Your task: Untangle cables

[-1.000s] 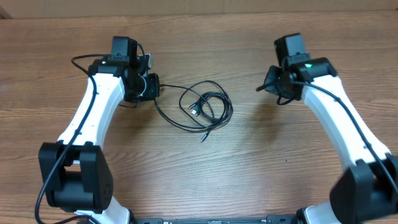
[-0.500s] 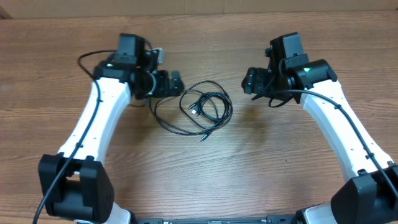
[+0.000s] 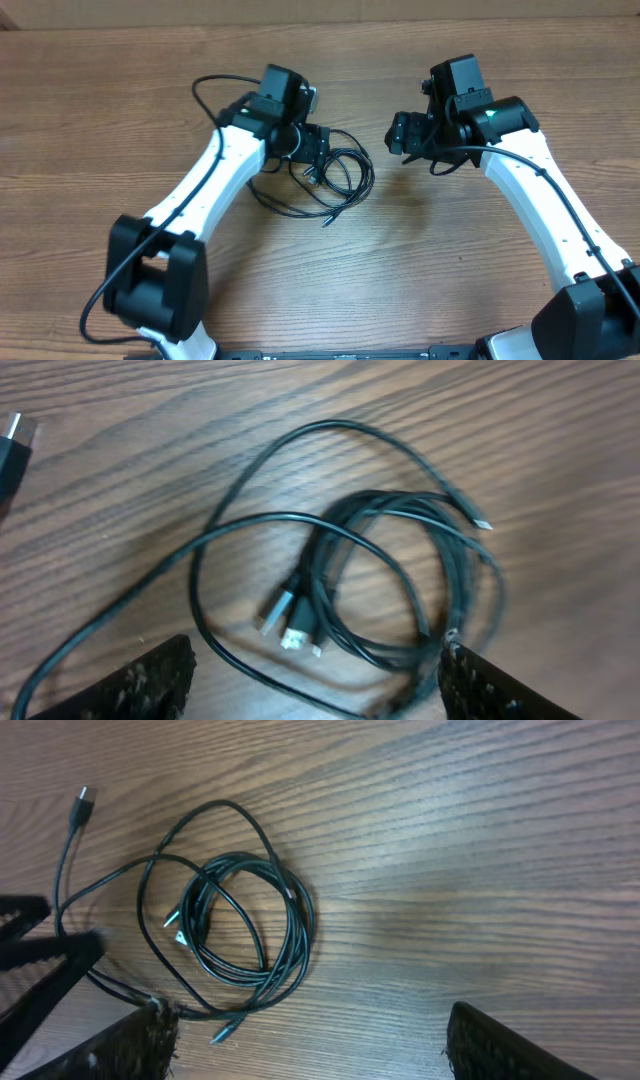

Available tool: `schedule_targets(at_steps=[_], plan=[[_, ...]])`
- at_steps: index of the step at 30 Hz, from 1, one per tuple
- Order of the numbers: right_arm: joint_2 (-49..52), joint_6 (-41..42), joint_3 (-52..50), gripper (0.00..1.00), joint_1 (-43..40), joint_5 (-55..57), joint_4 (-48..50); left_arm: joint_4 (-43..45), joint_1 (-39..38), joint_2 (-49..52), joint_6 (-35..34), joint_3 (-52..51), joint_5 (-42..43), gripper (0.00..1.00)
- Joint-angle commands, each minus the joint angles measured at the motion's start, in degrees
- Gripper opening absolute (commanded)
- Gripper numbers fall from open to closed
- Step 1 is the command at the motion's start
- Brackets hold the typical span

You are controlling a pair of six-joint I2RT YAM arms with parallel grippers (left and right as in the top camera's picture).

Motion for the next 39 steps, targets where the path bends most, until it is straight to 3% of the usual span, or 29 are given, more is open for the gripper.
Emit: schedule_targets(at_steps=[1,6,10,20,28,35,39], plan=[[-0.3,-0.2,-0.3,0.83,0.1,1.5,-0.5,1.7,-1.0,2.7,-1.2,0.9,-5.7,0.78],[-0.3,-0.2,-0.3,0.84,0.1,1.8,-0.6,3.6,-2.0,5.0,-2.9,0.9,-0.7,0.76],[-0.3,-0.2,-0.3,0.84,0.1,1.8,-0.6,3.6,-2.6,7.5,-2.9,0.9,-1.1,0.66],[-0.3,-0.2,-0.3,0.84,0.1,1.8,-1.1,4.6,-3.5,12.0,-3.1,0.9,-0.5,0.61],[-0.3,-0.2,-0.3,0.84,0.1,1.8,-1.2,4.7,-4.1,12.3,-3.1,0.9,-0.8,0.28],[-0.3,-0.2,-0.3,0.84,0.1,1.8,-1.9,2.6,-4.2,13.1,-3.1,0.6,-2.9,0.27],[-0.3,-0.2,-0.3,0.84,0.1,1.8,-1.8,2.6,-4.2,13.0,-3.1,0.7,-2.4,0.04]])
